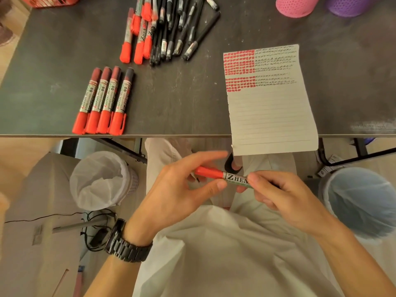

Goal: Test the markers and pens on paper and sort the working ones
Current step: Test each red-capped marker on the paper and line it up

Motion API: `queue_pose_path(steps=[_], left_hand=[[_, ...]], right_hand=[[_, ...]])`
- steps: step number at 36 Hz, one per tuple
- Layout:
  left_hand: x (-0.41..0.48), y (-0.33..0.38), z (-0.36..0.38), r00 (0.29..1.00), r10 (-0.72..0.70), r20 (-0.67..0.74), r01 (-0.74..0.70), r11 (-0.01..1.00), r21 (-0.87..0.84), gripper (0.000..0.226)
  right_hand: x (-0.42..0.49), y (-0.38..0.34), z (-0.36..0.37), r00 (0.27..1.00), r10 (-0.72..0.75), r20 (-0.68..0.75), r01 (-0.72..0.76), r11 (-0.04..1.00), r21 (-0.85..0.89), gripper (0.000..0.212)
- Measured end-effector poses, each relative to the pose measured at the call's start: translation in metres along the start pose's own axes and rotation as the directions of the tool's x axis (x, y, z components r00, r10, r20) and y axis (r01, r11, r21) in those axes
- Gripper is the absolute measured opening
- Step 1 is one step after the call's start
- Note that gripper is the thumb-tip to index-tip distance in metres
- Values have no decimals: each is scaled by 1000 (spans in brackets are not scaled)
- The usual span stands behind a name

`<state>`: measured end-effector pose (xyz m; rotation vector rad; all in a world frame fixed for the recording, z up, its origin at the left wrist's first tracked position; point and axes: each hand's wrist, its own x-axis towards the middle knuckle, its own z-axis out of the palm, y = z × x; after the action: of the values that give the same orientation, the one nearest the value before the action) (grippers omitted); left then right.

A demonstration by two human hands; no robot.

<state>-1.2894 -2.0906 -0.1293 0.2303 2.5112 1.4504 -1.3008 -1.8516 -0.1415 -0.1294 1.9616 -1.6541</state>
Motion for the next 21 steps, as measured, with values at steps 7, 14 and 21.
queue_pose_path(steps=[7, 14, 21], left_hand=[[16, 26, -17, 972, -79, -222, -104, 702, -705, 32], [50, 53, -16, 935, -254, -248, -188, 239, -953, 37], [67, 62, -15, 919, -316, -237, -215, 103, -971, 53]], right_hand=[[4, -3, 15, 997, 68, -29, -54, 940, 336, 70], [16, -15, 35, 998, 49, -49, -28, 933, 359, 71], [19, -33, 52, 980, 2, -198, 52, 961, 270, 71]])
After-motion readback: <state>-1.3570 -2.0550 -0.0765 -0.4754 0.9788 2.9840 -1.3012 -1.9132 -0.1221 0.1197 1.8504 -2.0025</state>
